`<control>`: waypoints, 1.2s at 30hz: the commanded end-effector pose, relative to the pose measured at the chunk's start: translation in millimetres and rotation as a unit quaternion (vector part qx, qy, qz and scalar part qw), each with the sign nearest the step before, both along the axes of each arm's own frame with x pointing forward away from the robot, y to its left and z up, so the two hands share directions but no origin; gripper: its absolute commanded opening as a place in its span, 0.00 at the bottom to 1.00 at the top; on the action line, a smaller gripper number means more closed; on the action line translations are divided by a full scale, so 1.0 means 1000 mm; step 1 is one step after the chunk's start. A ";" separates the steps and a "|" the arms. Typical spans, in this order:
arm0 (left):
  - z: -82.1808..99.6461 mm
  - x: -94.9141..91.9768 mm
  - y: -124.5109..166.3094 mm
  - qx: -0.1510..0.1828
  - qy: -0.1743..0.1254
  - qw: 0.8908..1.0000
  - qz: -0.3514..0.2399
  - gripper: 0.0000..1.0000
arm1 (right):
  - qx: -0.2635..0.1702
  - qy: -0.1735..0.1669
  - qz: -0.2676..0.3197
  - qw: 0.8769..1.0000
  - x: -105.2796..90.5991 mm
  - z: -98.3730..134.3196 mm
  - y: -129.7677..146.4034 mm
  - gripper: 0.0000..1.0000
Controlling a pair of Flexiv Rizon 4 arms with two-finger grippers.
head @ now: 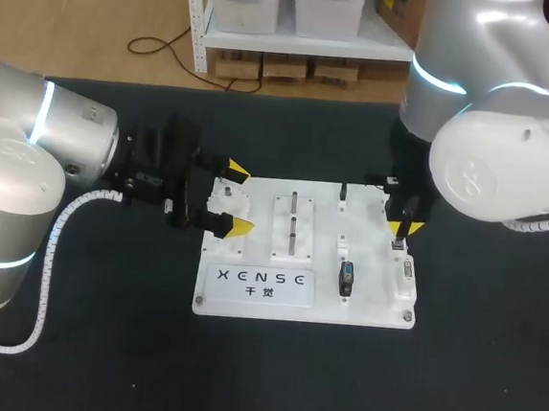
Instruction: Insert the Ethernet cable into its matching sockets.
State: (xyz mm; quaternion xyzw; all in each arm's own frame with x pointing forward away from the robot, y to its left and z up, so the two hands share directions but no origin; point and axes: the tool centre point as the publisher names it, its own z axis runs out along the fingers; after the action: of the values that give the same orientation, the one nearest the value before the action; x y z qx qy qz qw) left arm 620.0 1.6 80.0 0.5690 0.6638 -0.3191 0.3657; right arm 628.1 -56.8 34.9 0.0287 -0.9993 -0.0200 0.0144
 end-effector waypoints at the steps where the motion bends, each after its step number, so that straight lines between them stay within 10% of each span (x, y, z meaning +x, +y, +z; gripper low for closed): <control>1: 0.000 0.001 -0.001 0.003 0.002 1.000 -0.001 1.00 | 0.000 0.000 -0.002 1.000 -0.002 0.000 0.001 0.00; 36: 0.000 0.001 -0.001 0.003 0.002 1.000 -0.001 1.00 | 0.004 -0.004 0.005 1.000 0.001 -0.007 0.000 0.00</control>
State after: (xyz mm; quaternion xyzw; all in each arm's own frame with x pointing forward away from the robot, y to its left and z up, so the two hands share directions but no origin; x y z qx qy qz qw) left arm 620.0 1.5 80.0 0.5690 0.6638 -0.3191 0.3657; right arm 628.5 -57.4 29.1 0.0344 -0.9991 -0.0234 0.0107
